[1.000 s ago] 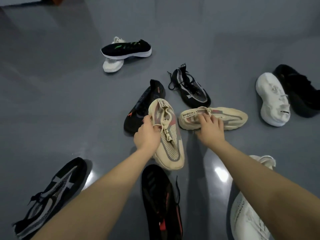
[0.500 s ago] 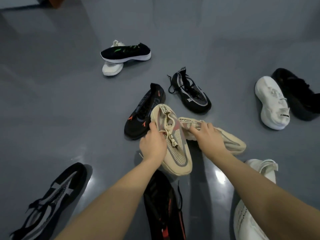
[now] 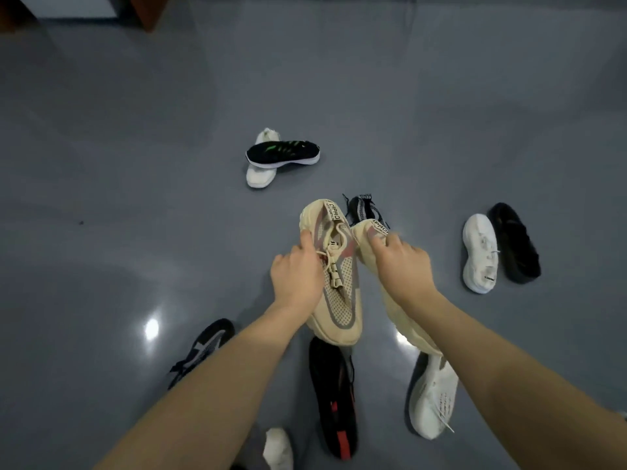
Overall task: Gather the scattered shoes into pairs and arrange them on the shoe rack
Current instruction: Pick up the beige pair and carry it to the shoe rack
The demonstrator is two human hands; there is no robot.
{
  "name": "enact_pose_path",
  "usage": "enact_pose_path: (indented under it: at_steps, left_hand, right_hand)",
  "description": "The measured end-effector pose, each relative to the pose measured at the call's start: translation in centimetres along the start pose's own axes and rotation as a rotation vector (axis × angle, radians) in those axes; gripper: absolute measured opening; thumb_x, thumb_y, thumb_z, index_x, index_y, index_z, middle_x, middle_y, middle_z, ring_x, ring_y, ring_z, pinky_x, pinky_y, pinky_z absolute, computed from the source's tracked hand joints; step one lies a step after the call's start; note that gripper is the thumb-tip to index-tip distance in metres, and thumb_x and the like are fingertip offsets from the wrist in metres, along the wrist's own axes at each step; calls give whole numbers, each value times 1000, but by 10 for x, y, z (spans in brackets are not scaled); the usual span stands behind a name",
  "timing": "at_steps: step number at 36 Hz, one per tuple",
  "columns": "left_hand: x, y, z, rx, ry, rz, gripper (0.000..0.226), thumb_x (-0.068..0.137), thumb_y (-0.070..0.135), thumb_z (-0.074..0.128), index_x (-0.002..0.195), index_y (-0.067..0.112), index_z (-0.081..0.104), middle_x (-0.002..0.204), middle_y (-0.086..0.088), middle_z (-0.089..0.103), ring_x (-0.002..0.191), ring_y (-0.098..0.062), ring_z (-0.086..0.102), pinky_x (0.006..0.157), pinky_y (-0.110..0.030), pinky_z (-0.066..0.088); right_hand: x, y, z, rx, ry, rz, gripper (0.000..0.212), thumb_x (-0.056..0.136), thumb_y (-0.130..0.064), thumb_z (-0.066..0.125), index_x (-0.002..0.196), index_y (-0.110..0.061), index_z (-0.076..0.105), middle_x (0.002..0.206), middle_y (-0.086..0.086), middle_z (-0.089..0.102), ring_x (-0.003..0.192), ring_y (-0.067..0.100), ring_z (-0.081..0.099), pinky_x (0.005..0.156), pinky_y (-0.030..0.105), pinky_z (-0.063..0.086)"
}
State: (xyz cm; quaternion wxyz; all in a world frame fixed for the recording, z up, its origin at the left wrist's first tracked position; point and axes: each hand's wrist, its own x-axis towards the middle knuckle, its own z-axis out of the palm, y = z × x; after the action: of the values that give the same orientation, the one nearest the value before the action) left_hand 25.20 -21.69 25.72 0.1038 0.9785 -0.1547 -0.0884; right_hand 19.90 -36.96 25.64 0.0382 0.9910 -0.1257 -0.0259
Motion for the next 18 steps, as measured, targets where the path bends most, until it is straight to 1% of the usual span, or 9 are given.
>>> enact_pose_path:
  at_steps: [1, 2, 3, 4, 6, 7, 12, 15, 18]
  left_hand:
    - [1, 1, -24, -2, -1, -1, 44, 96, 13, 37, 139, 9, 29, 108, -9, 64, 93, -31, 61, 71, -31, 31]
    - [2, 2, -49, -6, -2, -3, 43, 96, 13, 37, 138, 8, 30, 108, -9, 64, 93, -31, 61, 71, -32, 31]
    - [5, 3, -73, -14, -3, -3, 42, 96, 13, 37, 137, 9, 31, 108, -9, 64, 94, -31, 61, 70, -32, 31]
    - [7, 3, -99, -22, -10, -5, 41, 96, 13, 37, 136, 9, 31, 108, -9, 64, 94, -31, 61, 70, -32, 31]
    - [15, 3, -145, -34, -5, 6, 42, 96, 13, 37, 137, 8, 30, 107, -8, 64, 92, -30, 61, 70, -31, 31]
    - [19, 4, -166, -26, 8, 14, 42, 96, 13, 37, 138, 8, 30, 106, -8, 65, 91, -29, 61, 70, -31, 31]
    - [42, 8, -264, -35, 17, 21, 38, 96, 12, 38, 134, 8, 33, 105, -8, 64, 91, -30, 60, 70, -30, 29]
    - [55, 12, -307, -58, 27, 14, 39, 96, 13, 38, 134, 7, 32, 105, -8, 65, 91, -30, 60, 71, -31, 29]
    - [67, 16, -341, -69, 40, 20, 39, 95, 13, 39, 133, 5, 33, 105, -9, 66, 93, -30, 61, 74, -33, 35]
  right_hand:
    - [5, -4, -30, 0, -74, 21, 64, 51, 1, 80, 112, -8, 64, 71, 8, 59, 43, 23, 45, 42, 19, 14]
    - [9, -7, -57, 21, -113, 24, 61, 70, 0, 69, 127, -10, 51, 87, 9, 60, 55, 24, 45, 43, 23, 16]
    - [14, -8, -78, 23, -98, 25, 57, 83, -1, 55, 136, -13, 39, 101, 8, 57, 65, 24, 45, 45, 26, 21]
    - [20, -11, -102, 40, -107, 25, 54, 89, -2, 46, 140, -15, 32, 108, 7, 54, 72, 25, 48, 50, 28, 26]
    - [31, -19, -149, 71, -88, 50, 49, 93, -5, 40, 140, -15, 31, 111, 9, 52, 83, 29, 56, 57, 31, 32]
    - [36, -22, -168, 94, -72, 56, 46, 94, -6, 39, 139, -15, 33, 110, 9, 51, 85, 30, 57, 58, 32, 32]
    - [67, -36, -259, 184, -55, 103, 42, 93, -15, 41, 134, -13, 38, 109, 12, 47, 84, 31, 54, 62, 31, 32]
    - [82, -42, -299, 177, -57, 100, 44, 93, -15, 41, 136, -13, 33, 111, 10, 46, 87, 30, 55, 63, 32, 34]
    - [96, -45, -334, 145, -44, 82, 46, 93, -12, 40, 138, -12, 32, 113, 10, 48, 87, 29, 56, 61, 32, 33]
